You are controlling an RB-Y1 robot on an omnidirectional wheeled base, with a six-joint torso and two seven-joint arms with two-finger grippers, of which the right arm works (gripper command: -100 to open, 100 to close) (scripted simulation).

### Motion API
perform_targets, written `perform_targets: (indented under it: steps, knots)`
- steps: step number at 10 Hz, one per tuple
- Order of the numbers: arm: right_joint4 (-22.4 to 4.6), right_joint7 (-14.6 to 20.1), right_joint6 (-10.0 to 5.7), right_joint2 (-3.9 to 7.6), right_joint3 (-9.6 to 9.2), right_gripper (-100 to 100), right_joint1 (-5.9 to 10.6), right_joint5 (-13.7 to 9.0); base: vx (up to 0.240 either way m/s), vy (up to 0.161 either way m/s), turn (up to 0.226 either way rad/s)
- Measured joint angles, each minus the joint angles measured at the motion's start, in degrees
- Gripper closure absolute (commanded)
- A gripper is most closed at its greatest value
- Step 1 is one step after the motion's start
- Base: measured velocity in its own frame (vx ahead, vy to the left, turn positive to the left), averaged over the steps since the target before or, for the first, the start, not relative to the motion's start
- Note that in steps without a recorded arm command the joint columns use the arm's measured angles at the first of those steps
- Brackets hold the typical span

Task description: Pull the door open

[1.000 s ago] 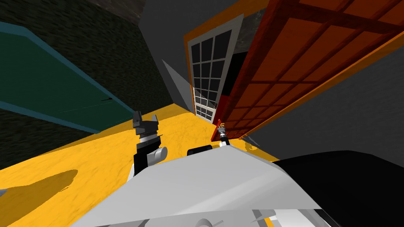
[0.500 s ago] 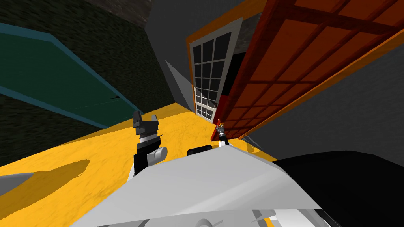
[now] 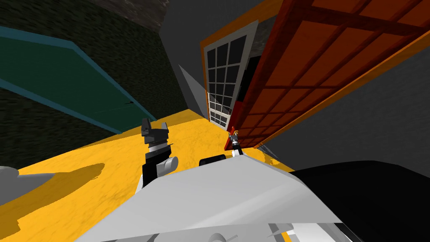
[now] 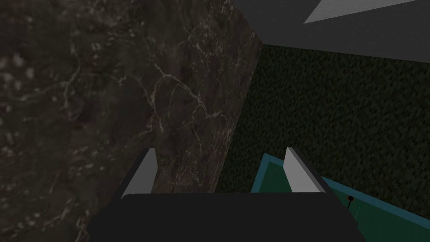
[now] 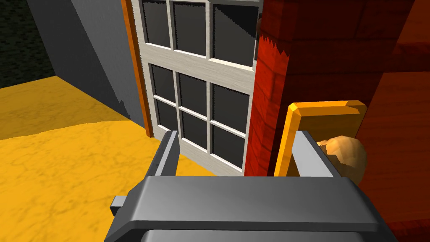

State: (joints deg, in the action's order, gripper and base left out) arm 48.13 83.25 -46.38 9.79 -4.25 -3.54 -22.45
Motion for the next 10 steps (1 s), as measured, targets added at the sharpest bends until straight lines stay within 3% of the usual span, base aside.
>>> perform_targets:
  steps: [2, 3, 7, 9, 10]
  knots:
    - [-3.2, 1.9, -2.80, 0.97, -0.25, -100, 0.33, 0.0, 0.030, -0.015, 0.088]
    - [-1.8, 2.2, -2.65, 1.24, -0.21, -100, -0.70, -0.1, 0.029, -0.022, 0.069]
    - [-2.9, 4.4, -5.17, 3.50, 0.25, -100, -2.24, -0.4, 0.031, -0.027, 0.083]
    - [-0.7, 4.7, -4.29, 4.33, 0.71, -100, -3.84, -0.7, 0.004, -0.016, 0.002]
    - [-3.2, 5.2, -5.33, 4.56, 0.68, -100, -2.46, -0.7, -0.002, 0.017, 0.039]
